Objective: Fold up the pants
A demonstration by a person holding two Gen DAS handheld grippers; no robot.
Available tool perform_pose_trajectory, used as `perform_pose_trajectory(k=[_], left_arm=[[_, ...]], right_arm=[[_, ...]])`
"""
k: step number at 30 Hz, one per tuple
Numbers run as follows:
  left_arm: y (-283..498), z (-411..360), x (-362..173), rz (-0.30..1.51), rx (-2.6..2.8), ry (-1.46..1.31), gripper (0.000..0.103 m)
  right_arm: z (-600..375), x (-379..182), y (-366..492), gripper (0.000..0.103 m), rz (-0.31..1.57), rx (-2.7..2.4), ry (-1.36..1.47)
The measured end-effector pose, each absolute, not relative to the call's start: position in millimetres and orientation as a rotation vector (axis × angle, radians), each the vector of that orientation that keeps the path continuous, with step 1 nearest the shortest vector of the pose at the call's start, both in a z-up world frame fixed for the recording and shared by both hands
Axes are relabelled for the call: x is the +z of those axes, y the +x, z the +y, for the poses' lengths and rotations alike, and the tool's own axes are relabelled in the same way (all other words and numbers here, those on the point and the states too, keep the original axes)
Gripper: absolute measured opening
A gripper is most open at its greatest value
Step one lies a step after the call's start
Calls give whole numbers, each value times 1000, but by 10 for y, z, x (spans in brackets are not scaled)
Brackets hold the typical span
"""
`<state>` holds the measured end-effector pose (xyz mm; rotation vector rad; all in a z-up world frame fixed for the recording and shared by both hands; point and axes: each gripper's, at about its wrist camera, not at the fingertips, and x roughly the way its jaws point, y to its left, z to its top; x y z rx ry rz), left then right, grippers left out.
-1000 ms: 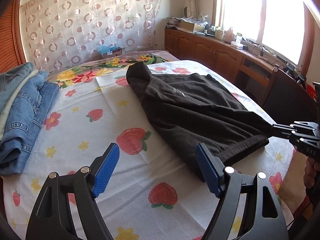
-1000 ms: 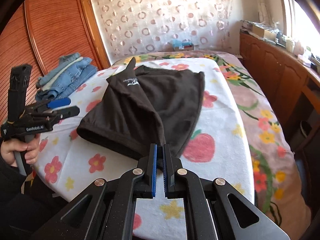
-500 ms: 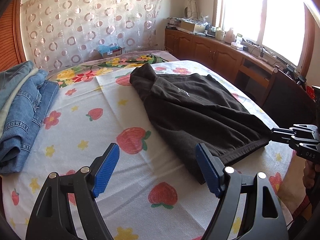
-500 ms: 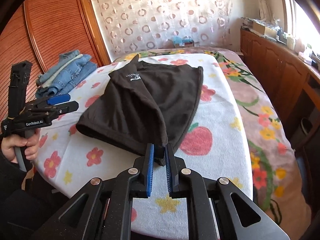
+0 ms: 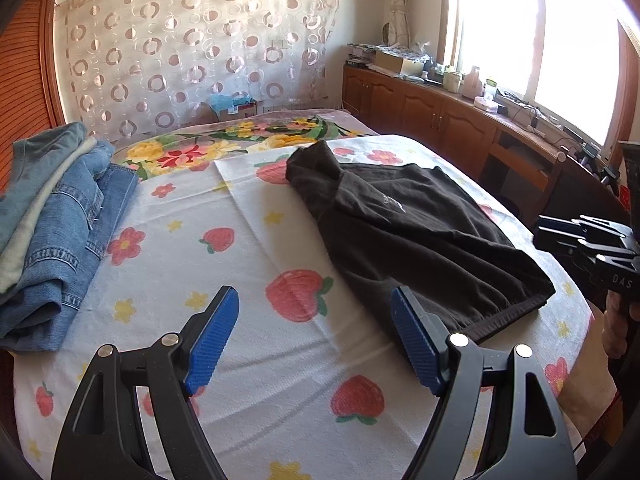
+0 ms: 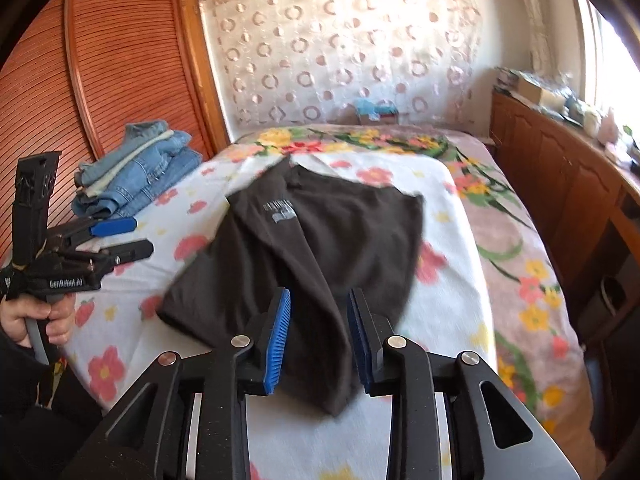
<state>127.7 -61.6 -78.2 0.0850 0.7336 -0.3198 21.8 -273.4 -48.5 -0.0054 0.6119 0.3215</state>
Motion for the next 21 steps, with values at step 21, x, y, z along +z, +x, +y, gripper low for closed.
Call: perform_pose_trajectory(k=[21], left_arm=[[1326, -255, -739, 715, -268, 37, 79]], right_arm=[[-1671, -607, 1635, 30, 669, 498, -94]])
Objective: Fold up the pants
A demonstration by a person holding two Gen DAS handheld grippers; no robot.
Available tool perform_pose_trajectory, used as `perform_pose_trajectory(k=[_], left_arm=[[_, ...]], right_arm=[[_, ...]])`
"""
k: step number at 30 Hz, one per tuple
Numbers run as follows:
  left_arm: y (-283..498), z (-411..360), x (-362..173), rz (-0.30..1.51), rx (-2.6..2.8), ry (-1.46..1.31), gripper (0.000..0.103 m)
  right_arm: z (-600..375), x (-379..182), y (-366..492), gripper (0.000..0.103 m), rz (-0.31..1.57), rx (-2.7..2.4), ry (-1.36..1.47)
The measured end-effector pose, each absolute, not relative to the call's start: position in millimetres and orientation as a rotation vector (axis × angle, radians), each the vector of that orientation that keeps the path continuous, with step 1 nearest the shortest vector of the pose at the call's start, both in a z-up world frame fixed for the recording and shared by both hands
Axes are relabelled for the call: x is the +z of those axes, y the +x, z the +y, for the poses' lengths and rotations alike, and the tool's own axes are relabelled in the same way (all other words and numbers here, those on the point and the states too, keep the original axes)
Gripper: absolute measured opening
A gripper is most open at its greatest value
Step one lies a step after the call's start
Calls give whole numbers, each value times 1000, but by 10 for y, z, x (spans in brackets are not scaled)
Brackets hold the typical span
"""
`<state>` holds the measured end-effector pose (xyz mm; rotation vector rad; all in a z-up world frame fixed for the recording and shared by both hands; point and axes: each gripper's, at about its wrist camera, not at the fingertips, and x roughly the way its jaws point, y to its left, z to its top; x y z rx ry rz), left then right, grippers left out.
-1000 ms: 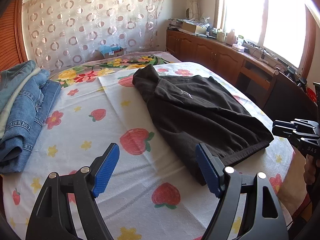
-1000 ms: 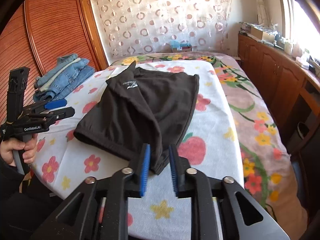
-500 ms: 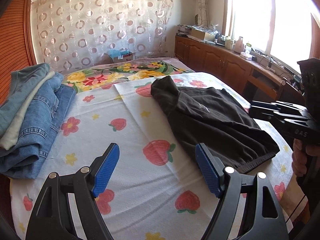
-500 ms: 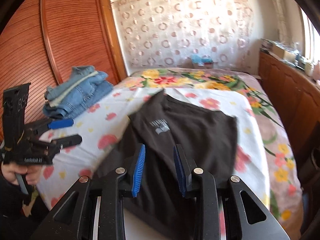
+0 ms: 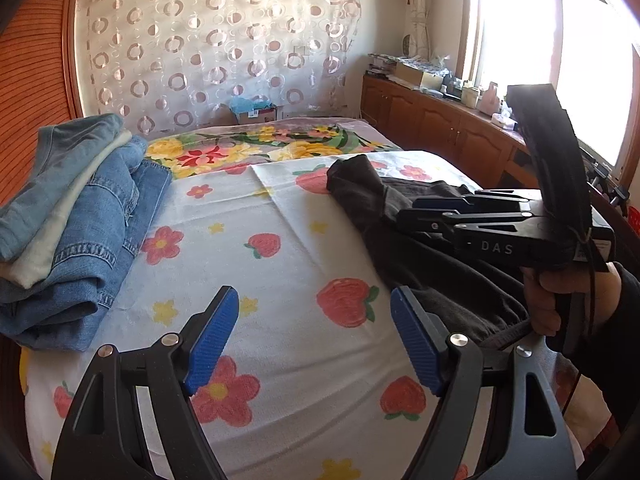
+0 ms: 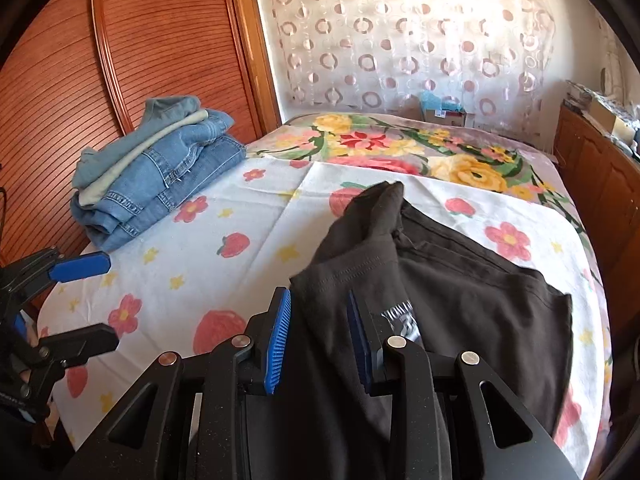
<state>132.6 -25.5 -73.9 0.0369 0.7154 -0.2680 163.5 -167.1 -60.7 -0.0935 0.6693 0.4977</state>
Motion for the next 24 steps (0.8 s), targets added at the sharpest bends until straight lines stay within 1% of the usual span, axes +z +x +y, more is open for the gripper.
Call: perform_pose_trajectory(k=[8, 10, 12, 18, 24], left_arm=[[1309, -243, -788, 724, -273, 28, 79], [1304, -247, -799, 727, -274, 28, 79], [1297, -254, -804, 730, -275, 29, 79], [1281, -283, -797, 731, -279, 32, 79], [1290, -411, -795, 732, -300, 49, 79]], right_arm=[[-1477, -651, 1766, 30, 700, 467, -164], [-1479, -657, 1784, 9, 710, 470, -157], [-1531, -621, 1764, 3, 698, 472, -141], [-1952, -415, 1699, 3, 648, 466, -5], [-2437, -259, 1742, 3, 621, 352, 7]])
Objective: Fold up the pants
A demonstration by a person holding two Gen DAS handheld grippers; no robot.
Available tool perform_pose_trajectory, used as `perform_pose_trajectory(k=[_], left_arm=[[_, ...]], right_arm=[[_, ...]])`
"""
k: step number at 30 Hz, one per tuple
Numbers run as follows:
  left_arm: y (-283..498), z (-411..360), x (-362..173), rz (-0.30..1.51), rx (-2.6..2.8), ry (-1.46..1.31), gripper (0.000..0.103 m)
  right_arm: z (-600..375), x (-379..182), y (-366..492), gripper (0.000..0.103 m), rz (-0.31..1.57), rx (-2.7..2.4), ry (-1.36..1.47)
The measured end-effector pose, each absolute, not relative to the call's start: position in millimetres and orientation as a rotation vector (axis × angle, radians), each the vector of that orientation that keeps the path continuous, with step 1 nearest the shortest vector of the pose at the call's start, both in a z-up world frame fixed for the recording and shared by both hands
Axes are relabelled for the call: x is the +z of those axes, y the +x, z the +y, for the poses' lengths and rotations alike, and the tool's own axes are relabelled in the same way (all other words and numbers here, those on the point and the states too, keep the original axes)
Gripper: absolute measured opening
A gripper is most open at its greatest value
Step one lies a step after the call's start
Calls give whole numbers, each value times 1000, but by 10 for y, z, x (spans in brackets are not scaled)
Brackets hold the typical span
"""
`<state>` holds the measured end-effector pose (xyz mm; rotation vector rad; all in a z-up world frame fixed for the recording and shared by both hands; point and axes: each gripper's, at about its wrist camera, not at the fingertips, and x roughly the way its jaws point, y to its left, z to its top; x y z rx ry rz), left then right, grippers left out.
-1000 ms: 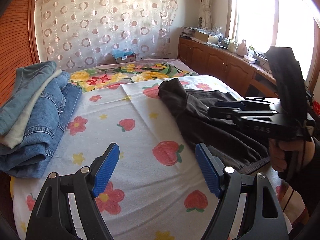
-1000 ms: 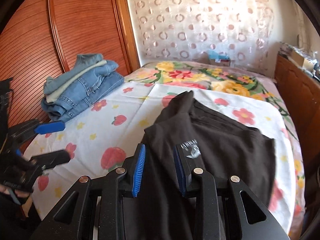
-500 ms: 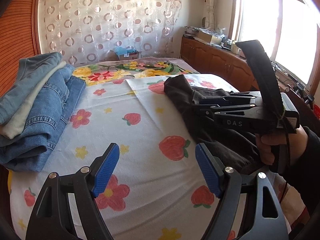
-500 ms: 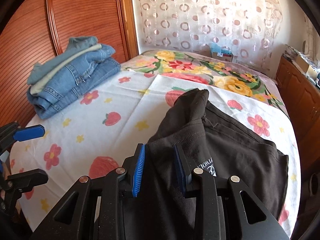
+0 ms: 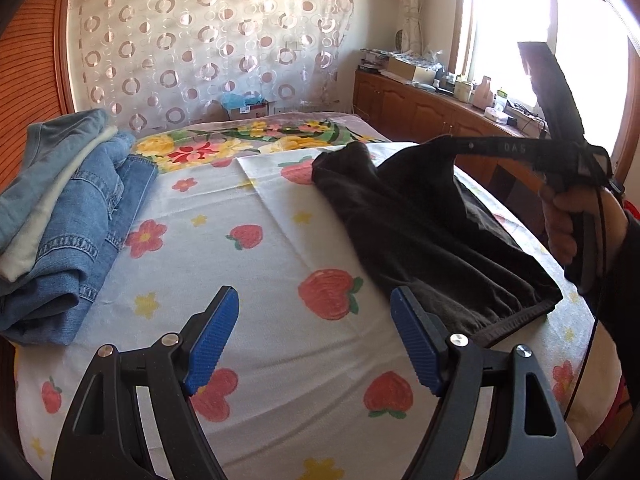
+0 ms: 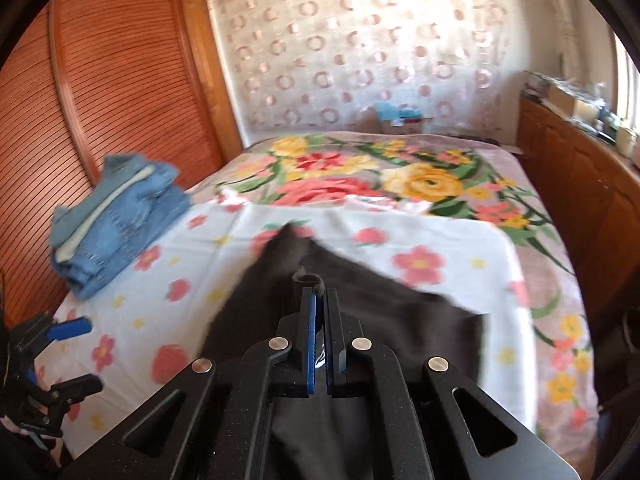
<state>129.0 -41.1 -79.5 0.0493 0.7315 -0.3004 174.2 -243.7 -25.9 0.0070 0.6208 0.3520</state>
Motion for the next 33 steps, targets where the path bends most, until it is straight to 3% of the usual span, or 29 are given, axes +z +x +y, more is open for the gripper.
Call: perform_pose_trajectory(k=[13, 22, 33], left_arm=[[1299, -540, -836, 746, -316, 72, 79], [1285, -587, -854, 753, -325, 77, 79], [1233, -736, -893, 768, -366, 92, 79]], right_arm=[[-3017, -413, 2150, 3, 733, 159, 57], [-2988, -364, 2138, 17, 714, 117, 69], [-2996, -551, 1608, 25, 762, 164, 54]])
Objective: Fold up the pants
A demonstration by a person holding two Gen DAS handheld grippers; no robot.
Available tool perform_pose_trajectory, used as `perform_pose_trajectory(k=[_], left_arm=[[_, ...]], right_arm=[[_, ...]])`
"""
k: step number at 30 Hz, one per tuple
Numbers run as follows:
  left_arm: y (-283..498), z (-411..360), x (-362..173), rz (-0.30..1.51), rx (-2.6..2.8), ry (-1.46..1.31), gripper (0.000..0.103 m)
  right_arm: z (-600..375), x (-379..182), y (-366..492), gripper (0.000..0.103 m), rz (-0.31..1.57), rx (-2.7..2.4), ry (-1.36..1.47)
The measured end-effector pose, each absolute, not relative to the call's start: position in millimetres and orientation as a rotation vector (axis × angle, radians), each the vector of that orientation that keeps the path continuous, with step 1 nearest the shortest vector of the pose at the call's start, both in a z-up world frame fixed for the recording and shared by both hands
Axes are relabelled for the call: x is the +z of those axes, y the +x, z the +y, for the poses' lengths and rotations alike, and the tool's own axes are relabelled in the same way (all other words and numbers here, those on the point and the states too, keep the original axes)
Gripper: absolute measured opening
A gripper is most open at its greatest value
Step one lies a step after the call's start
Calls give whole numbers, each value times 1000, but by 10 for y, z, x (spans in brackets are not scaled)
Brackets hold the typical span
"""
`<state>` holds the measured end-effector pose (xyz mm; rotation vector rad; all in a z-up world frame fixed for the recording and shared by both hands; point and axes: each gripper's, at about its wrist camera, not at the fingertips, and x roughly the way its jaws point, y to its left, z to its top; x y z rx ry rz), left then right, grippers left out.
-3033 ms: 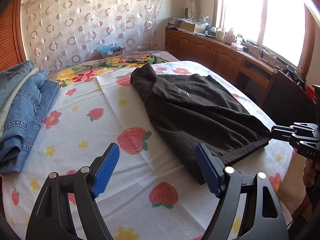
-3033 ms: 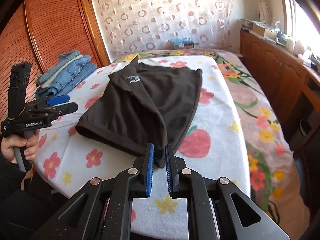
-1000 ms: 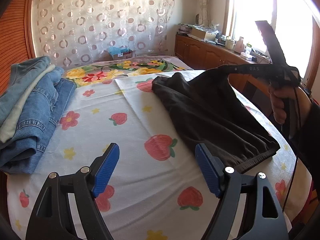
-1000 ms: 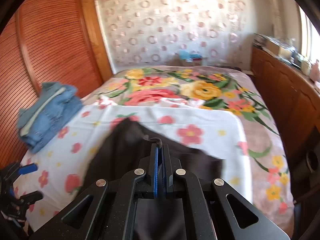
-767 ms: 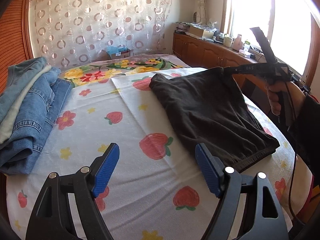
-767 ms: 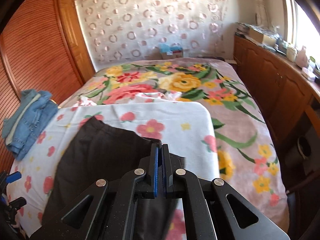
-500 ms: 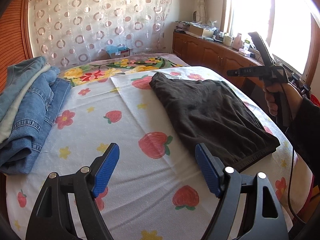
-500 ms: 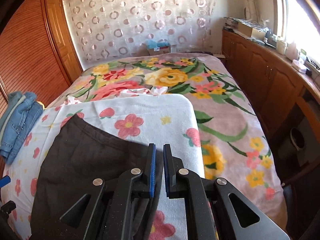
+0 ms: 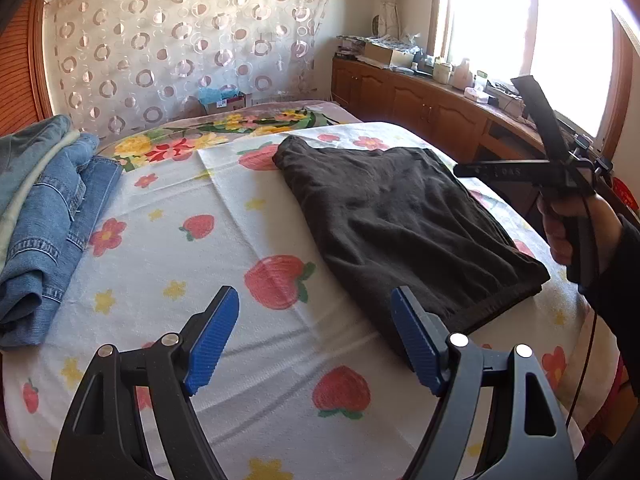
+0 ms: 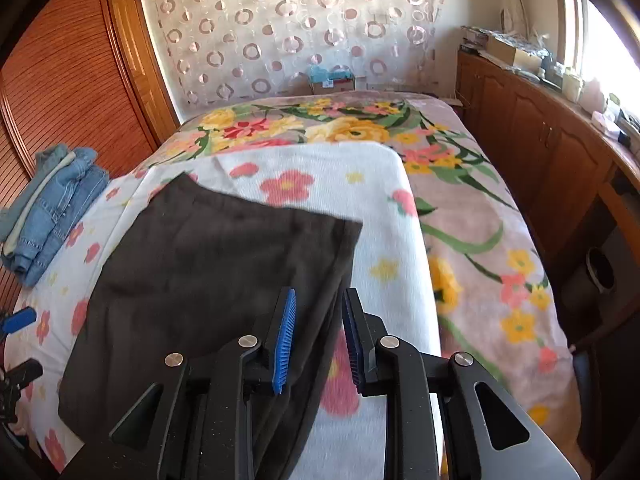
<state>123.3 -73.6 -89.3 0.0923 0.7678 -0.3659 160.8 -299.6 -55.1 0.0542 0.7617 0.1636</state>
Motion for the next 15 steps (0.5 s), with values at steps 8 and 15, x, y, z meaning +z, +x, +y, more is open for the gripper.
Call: perform_pose_trajectory(k=[8, 15], left_arm=[[1248, -880, -960, 788, -388, 111, 79], [1254, -948, -1046, 819, -394, 135, 79]], right_arm=[[-2966, -606, 1210, 25, 780, 220, 39], [-2931, -593, 1258, 4, 793, 228, 6]])
